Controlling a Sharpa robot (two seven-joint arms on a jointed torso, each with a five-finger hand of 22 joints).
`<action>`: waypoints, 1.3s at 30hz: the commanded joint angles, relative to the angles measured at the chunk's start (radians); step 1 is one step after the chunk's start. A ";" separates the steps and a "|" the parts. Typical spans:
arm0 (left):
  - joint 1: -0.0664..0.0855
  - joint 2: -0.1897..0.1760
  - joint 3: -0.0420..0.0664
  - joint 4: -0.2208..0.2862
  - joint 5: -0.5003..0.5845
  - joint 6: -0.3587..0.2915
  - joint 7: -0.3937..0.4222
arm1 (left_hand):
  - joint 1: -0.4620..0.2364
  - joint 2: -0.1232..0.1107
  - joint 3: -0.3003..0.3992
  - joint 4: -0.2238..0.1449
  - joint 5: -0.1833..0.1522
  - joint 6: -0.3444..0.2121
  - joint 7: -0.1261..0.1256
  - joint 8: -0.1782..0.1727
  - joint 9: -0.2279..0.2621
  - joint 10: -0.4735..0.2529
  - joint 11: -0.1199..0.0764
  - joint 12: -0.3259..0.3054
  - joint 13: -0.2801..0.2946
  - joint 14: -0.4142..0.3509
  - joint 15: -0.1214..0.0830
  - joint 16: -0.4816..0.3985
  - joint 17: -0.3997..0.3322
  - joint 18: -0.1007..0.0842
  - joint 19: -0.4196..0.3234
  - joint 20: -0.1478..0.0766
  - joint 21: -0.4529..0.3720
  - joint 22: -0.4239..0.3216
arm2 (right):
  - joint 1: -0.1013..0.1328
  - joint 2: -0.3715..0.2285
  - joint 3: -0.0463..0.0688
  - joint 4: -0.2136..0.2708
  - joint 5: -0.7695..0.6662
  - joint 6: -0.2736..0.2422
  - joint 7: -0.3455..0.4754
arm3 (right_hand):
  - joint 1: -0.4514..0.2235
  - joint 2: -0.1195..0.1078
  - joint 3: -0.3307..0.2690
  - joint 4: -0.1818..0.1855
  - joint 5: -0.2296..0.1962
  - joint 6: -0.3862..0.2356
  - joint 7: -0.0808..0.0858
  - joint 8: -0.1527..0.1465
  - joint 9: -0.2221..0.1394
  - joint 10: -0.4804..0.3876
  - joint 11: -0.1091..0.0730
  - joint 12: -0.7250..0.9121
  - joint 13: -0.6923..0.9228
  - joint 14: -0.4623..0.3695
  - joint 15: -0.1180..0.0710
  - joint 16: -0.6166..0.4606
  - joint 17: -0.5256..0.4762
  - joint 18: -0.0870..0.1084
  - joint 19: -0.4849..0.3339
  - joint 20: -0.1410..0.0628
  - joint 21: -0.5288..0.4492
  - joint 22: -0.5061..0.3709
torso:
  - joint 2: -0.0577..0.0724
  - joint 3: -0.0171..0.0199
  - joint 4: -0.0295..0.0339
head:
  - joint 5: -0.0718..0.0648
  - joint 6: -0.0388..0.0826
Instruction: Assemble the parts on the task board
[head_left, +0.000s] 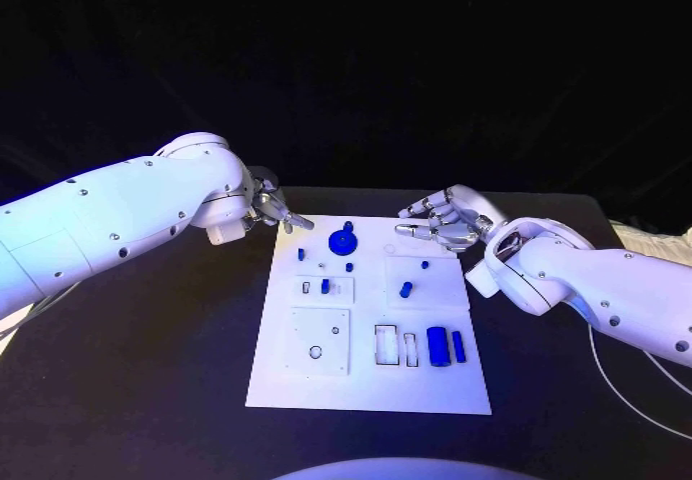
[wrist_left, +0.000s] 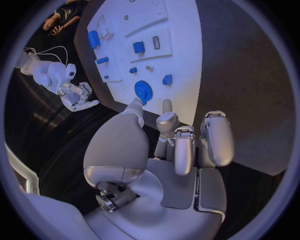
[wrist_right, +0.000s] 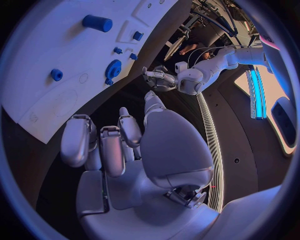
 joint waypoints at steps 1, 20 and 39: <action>0.003 0.024 -0.006 -0.036 -0.009 0.064 0.016 | 0.000 0.016 -0.009 0.000 -0.006 0.013 -0.002 0.010 -0.001 0.011 -0.001 0.008 0.005 0.105 -0.008 0.003 0.263 0.010 0.007 -0.002 0.006 0.060 | -0.003 0.002 0.000 0.000 -0.002 0.010 0.010 | 0.003 0.006 -0.005 -0.002 0.005 0.007 -0.001 0.001 -0.001 -0.005 0.001 -0.005 -0.001 0.071 -0.003 -0.004 0.121 0.014 -0.006 0.002 -0.006 -0.001 | 0.003 -0.0031 -0.0017 | 0.006 0.003; -0.018 0.139 -0.023 -0.209 -0.054 0.174 0.049 | 0.001 0.044 -0.060 -0.001 -0.005 0.046 -0.027 0.076 0.043 0.023 -0.022 0.022 0.011 0.105 -0.026 0.003 0.263 0.008 0.012 -0.020 0.009 0.069 | -0.007 0.011 0.000 -0.005 -0.001 0.019 0.014 | 0.000 0.011 -0.011 -0.002 0.018 0.007 -0.001 0.000 -0.002 -0.005 0.001 -0.005 -0.002 0.071 -0.003 -0.005 0.121 0.014 -0.006 0.002 -0.007 -0.003 | 0.004 -0.0034 -0.0034 | 0.009 0.003; -0.020 0.155 -0.024 -0.231 -0.076 0.235 0.036 | 0.039 0.060 -0.037 -0.001 0.002 0.037 -0.034 0.113 0.084 0.028 -0.028 0.031 0.017 0.105 -0.032 0.003 0.263 0.007 0.016 -0.025 0.012 0.075 | -0.008 0.013 0.000 -0.006 0.000 0.023 0.011 | 0.001 0.012 -0.013 -0.003 0.025 0.007 -0.001 0.001 -0.002 -0.005 0.001 -0.005 -0.002 0.072 -0.003 -0.005 0.121 0.014 -0.005 0.002 -0.008 -0.003 | 0.003 -0.0033 -0.0014 | 0.010 0.001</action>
